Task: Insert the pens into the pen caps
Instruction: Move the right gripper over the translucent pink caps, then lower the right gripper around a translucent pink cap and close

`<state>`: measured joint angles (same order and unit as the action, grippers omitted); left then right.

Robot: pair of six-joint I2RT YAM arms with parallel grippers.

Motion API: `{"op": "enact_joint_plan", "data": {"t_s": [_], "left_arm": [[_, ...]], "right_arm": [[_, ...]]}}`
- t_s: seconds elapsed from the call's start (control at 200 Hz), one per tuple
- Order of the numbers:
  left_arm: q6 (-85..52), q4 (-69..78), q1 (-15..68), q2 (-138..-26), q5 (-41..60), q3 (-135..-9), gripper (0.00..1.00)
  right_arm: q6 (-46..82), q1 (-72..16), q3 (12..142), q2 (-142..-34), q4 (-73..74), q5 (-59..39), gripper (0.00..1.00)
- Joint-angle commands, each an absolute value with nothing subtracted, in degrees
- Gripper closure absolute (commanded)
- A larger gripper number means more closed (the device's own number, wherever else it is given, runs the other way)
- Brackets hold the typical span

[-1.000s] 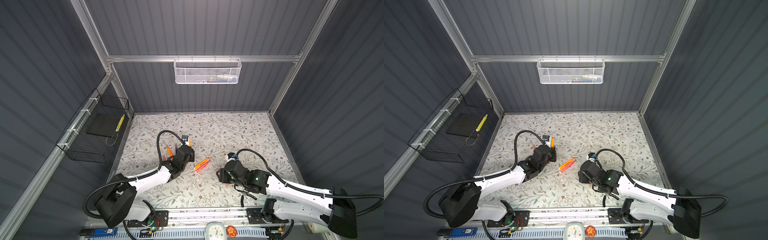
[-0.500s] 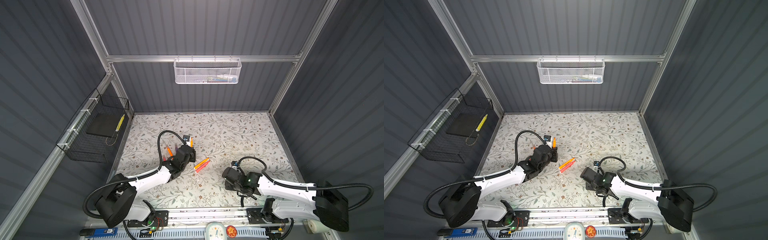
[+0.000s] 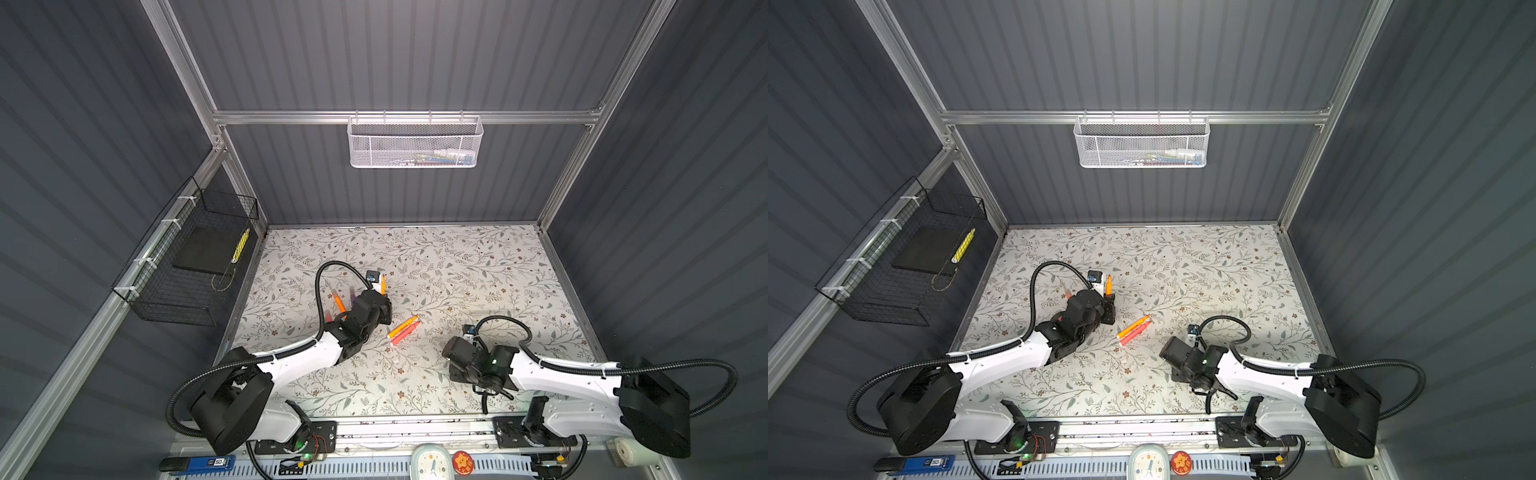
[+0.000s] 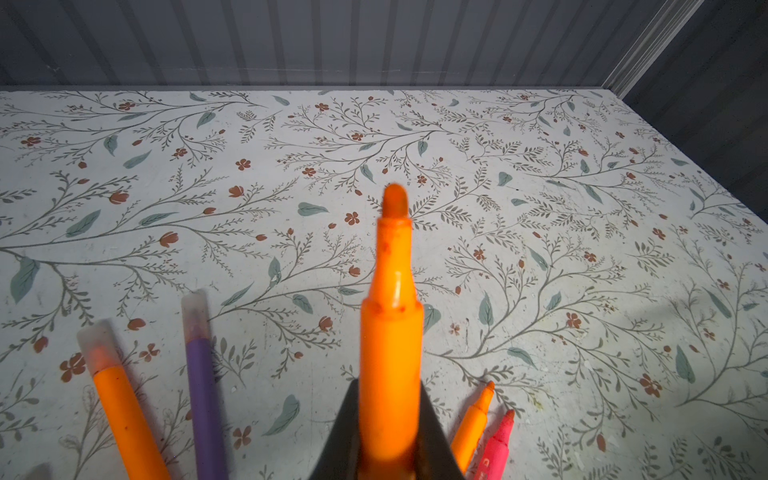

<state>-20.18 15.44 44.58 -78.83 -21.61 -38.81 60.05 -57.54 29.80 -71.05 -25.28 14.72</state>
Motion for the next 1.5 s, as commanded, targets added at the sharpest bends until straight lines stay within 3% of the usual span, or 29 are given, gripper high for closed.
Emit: {"op": "enact_joint_plan", "data": {"t_s": [0.0, 0.355, 0.58, 0.98, 1.496], "left_arm": [[-19.74, 15.73, 44.69, -79.01, -21.09, -39.14, 1.0], [-19.78, 15.83, 44.74, -79.28, -20.52, -39.29, 1.0], [-19.71, 16.0, 44.66, -79.19, -20.07, -39.27, 1.0], [-19.52, 15.94, 44.72, -79.32, -19.7, -39.46, 1.0], [-19.43, 15.73, 44.7, -79.93, -19.09, -39.81, 1.0]], "right_arm": [[60.21, -57.66, 30.79, -72.04, -26.69, 15.12, 0.62], [60.74, -57.66, 31.1, -73.2, -30.43, 18.93, 0.66], [59.94, -57.66, 32.19, -75.22, -31.9, 19.65, 0.75], [59.34, -57.81, 33.49, -80.11, -30.53, 17.81, 0.73], [59.46, -58.8, 32.07, -77.83, -30.8, 16.72, 0.71]]}}
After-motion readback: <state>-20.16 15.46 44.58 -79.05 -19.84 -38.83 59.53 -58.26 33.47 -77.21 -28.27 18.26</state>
